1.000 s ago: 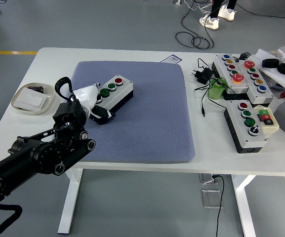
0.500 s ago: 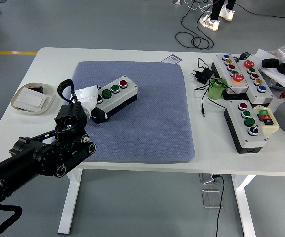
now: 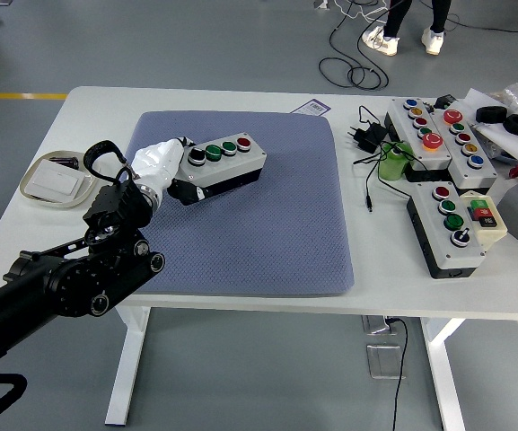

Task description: Pick up the button,place it on the desk,press the button,press the button

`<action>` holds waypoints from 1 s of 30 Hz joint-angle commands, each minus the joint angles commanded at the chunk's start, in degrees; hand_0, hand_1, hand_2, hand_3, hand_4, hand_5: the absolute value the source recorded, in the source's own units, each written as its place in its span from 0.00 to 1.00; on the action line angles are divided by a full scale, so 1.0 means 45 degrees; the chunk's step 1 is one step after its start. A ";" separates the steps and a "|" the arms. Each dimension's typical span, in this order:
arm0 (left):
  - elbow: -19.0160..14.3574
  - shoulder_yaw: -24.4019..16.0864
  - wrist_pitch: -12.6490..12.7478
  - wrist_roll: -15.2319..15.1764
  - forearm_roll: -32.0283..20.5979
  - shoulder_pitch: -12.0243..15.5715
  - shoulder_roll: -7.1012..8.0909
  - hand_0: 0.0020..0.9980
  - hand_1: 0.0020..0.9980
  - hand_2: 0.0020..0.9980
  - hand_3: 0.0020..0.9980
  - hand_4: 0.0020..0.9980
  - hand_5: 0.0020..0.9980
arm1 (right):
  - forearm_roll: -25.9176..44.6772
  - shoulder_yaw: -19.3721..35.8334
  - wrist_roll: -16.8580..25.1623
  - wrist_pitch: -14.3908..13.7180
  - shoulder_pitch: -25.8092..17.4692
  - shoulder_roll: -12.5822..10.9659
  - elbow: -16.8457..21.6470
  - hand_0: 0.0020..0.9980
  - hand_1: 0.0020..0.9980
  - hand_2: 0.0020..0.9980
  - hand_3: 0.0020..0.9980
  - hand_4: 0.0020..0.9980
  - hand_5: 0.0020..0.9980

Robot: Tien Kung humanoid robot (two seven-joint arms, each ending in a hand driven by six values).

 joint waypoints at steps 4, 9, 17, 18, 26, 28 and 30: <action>-0.0331 0.0019 -0.0431 -0.1009 -0.0373 -0.0079 0.0307 0.12 0.13 0.12 0.26 0.22 0.00 | -0.0022 0.0036 -0.0001 0.0000 0.0011 0.0001 0.0000 0.64 0.51 0.55 0.59 0.24 0.37; -0.0171 0.0006 -0.0733 -0.2040 -0.1434 -0.0066 0.0484 0.12 0.13 0.12 0.26 0.22 0.00 | -0.0027 0.0051 -0.0001 -0.0003 0.0009 -0.0003 0.0000 0.64 0.51 0.55 0.59 0.24 0.37; -0.0401 -0.0010 -0.1194 -0.4712 -0.3400 0.0073 0.0773 0.11 0.11 0.11 0.24 0.17 0.00 | -0.0092 0.0098 -0.0017 -0.0011 0.0021 -0.0002 0.0000 0.64 0.51 0.55 0.59 0.24 0.36; -0.0434 -0.0022 -0.1275 -0.5109 -0.3574 0.0074 0.0807 0.11 0.11 0.11 0.24 0.17 0.00 | -0.0104 0.0097 -0.0023 -0.0011 0.0024 -0.0001 0.0000 0.64 0.51 0.55 0.59 0.24 0.36; -0.0830 0.0620 -0.2240 -0.8089 -0.4398 -0.0020 0.1376 0.11 0.10 0.11 0.23 0.16 0.00 | -0.0098 0.0095 -0.0039 -0.0019 0.0049 0.0002 0.0000 0.64 0.51 0.55 0.59 0.24 0.36; -0.0838 0.0827 -0.2334 -0.8380 -0.4333 -0.0059 0.1457 0.12 0.10 0.11 0.23 0.17 0.00 | -0.0107 0.0090 -0.0043 -0.0015 0.0049 0.0001 0.0000 0.64 0.51 0.55 0.59 0.24 0.36; -0.0772 0.1074 -0.2386 -0.8570 -0.4253 -0.0107 0.1526 0.12 0.10 0.11 0.23 0.17 0.00 | -0.0095 0.0065 -0.0048 -0.0017 0.0056 0.0000 0.0000 0.64 0.51 0.55 0.59 0.24 0.36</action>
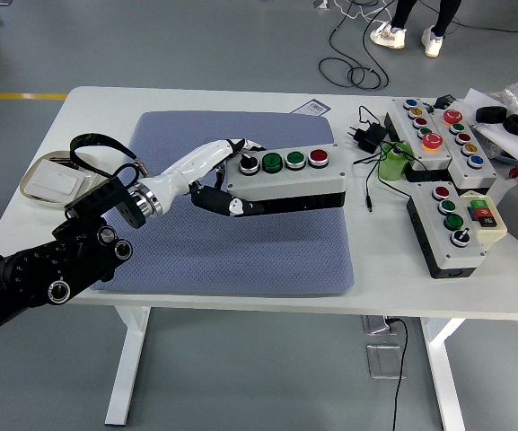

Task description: Pick up the button,place it on the desk,press the button,press the button

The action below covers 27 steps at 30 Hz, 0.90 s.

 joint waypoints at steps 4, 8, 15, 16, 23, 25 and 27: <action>0.0291 0.0689 0.0088 -0.0228 0.0287 -0.0120 0.0120 0.12 0.10 0.11 0.23 0.16 0.00 | 0.0008 -0.0025 -0.0011 -0.0003 0.0008 -0.0005 0.0000 0.64 0.51 0.55 0.59 0.24 0.36; 0.0758 0.0928 0.0220 -0.0201 0.0312 -0.0131 0.0019 0.12 0.10 0.11 0.23 0.16 0.00 | 0.0018 -0.0057 -0.0022 -0.0007 0.0006 0.0000 0.0000 0.64 0.51 0.55 0.59 0.24 0.36; 0.1866 0.1251 0.0430 -0.0337 0.0116 -0.0157 -0.0265 0.13 0.10 0.11 0.23 0.17 0.00 | 0.0035 -0.0113 -0.0032 -0.0012 0.0018 -0.0008 0.0000 0.64 0.51 0.55 0.59 0.24 0.37; 0.2055 0.1305 0.0560 -0.0356 0.0187 -0.0162 -0.0322 0.13 0.10 0.11 0.23 0.17 0.00 | 0.0032 -0.0125 -0.0035 -0.0011 0.0023 -0.0014 0.0000 0.64 0.51 0.55 0.59 0.24 0.37; 0.2619 0.1452 0.1156 -0.0583 0.0400 -0.0110 -0.0536 0.14 0.11 0.11 0.21 0.18 0.00 | 0.0071 -0.0214 -0.0052 -0.0016 0.0008 -0.0015 0.0000 0.64 0.51 0.55 0.59 0.24 0.37; 0.2694 0.1507 0.1289 -0.0684 0.0539 -0.0098 -0.0569 0.14 0.11 0.11 0.21 0.18 0.00 | 0.0048 -0.0221 -0.0064 -0.0014 0.0003 -0.0016 0.0000 0.64 0.51 0.55 0.59 0.24 0.37; 0.2785 0.1572 0.1429 -0.0746 0.0669 -0.0089 -0.0594 0.14 0.11 0.11 0.21 0.18 0.00 | 0.0042 -0.0228 -0.0069 -0.0014 -0.0007 -0.0016 0.0000 0.64 0.51 0.55 0.59 0.24 0.37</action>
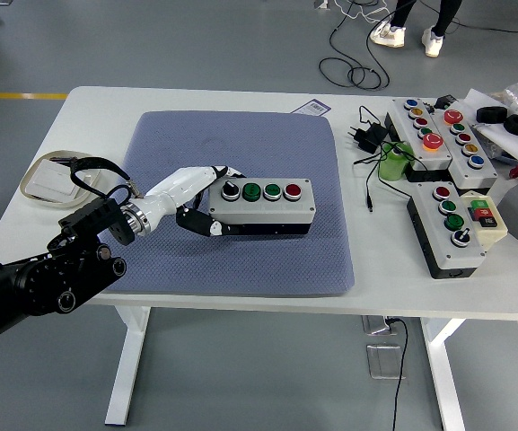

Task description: Pick up the button,place it on the desk,press the button,press the button

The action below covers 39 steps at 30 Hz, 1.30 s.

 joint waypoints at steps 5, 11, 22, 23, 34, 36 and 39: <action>0.0137 0.0102 0.0265 0.0060 0.0427 0.0038 -0.0010 0.16 0.12 0.13 0.21 0.22 0.00 | -0.0007 -0.0017 -0.0006 0.0000 -0.0019 -0.0002 0.0000 0.64 0.51 0.55 0.59 0.24 0.37; 0.0230 0.0207 0.0380 0.0203 0.1030 0.0078 0.0008 0.40 0.37 0.37 0.45 0.38 0.00 | 0.0003 -0.0035 -0.0004 -0.0001 -0.0022 -0.0005 0.0000 0.64 0.51 0.55 0.59 0.24 0.37; 0.0139 -0.0048 -0.0145 0.0775 0.2269 -0.0009 0.0120 0.89 0.84 0.91 0.96 0.95 0.14 | 0.0039 -0.0002 0.0015 0.0002 0.0012 0.0022 0.0000 0.64 0.51 0.55 0.59 0.24 0.37; 0.0132 -0.0060 -0.0196 0.0811 0.2297 -0.0011 0.0130 0.89 0.84 0.91 0.96 0.95 0.14 | 0.0036 0.0002 0.0014 0.0003 0.0013 0.0022 0.0000 0.64 0.51 0.55 0.59 0.24 0.37; -0.0068 -0.0553 -0.0999 0.1338 0.2227 0.0087 0.0301 1.00 1.00 1.00 1.00 1.00 0.37 | -0.0007 0.0083 0.0041 0.0012 0.0031 0.0029 0.0000 0.64 0.51 0.55 0.59 0.24 0.37; -0.0200 -0.0765 -0.1138 0.1404 0.2199 0.0150 0.0378 1.00 1.00 1.00 1.00 1.00 0.37 | -0.0013 0.0089 0.0042 0.0010 0.0038 0.0036 0.0000 0.64 0.51 0.55 0.59 0.24 0.37; -0.1137 -0.1869 -0.1644 0.1554 0.2450 0.0566 0.0848 1.00 1.00 1.00 1.00 1.00 0.40 | -0.0017 0.0126 0.0060 0.0010 0.0050 0.0045 0.0000 0.64 0.51 0.55 0.59 0.24 0.37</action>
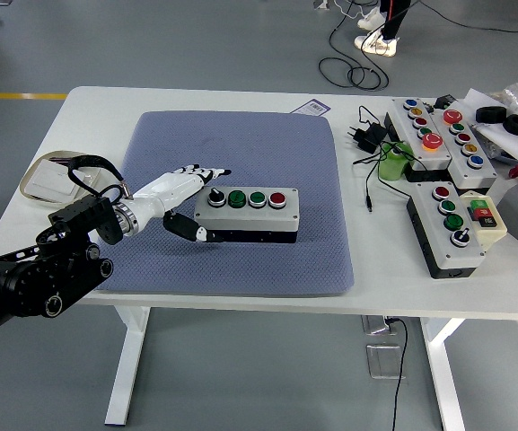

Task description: Pick up the button,place it on the desk,press the button,press the button

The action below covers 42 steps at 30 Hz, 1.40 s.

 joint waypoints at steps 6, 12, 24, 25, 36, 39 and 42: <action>-0.2418 -0.2493 -0.0855 0.0297 0.0665 0.0878 0.0949 1.00 1.00 1.00 1.00 1.00 0.42 | -0.0049 0.0075 0.0006 0.0004 -0.0009 -0.0004 0.0000 0.64 0.51 0.55 0.59 0.24 0.37; -0.5176 -0.4294 -0.0722 0.1889 0.2172 0.1177 0.1624 0.71 0.73 0.79 0.99 0.75 0.14 | -0.0140 0.0138 -0.0020 0.0009 -0.0052 0.0008 0.0000 0.64 0.51 0.55 0.59 0.24 0.37; -0.8755 -0.3453 -0.3902 0.8281 0.1333 0.0587 0.1934 0.02 0.02 0.09 0.81 0.57 0.00 | -0.0051 0.0082 -0.0029 -0.0007 -0.0072 0.0019 0.0000 0.64 0.51 0.55 0.59 0.24 0.37; -0.8710 -0.3290 -0.4022 0.8800 0.1011 0.0523 0.1881 0.02 0.02 0.09 0.81 0.57 0.00 | -0.0030 0.0068 -0.0026 -0.0011 -0.0072 0.0019 0.0000 0.64 0.51 0.55 0.59 0.24 0.37; -0.8465 -0.2513 -0.4400 0.9812 -0.0107 0.0102 0.1543 0.00 0.00 0.02 0.81 0.56 0.00 | 0.0006 0.0029 -0.0005 0.0000 -0.0137 -0.0002 0.0000 0.64 0.51 0.55 0.59 0.24 0.37; -0.8458 -0.2417 -0.4430 0.9790 -0.0338 0.0039 0.1463 0.00 0.00 0.02 0.81 0.56 0.00 | 0.0013 0.0029 -0.0005 -0.0001 -0.0162 -0.0008 0.0000 0.64 0.51 0.55 0.59 0.24 0.37; -0.8458 -0.2323 -0.4429 0.9778 -0.0475 -0.0049 0.1326 0.01 0.00 0.02 0.80 0.55 0.00 | 0.0016 0.0014 -0.0018 -0.0006 -0.0172 -0.0008 0.0000 0.64 0.51 0.55 0.59 0.24 0.37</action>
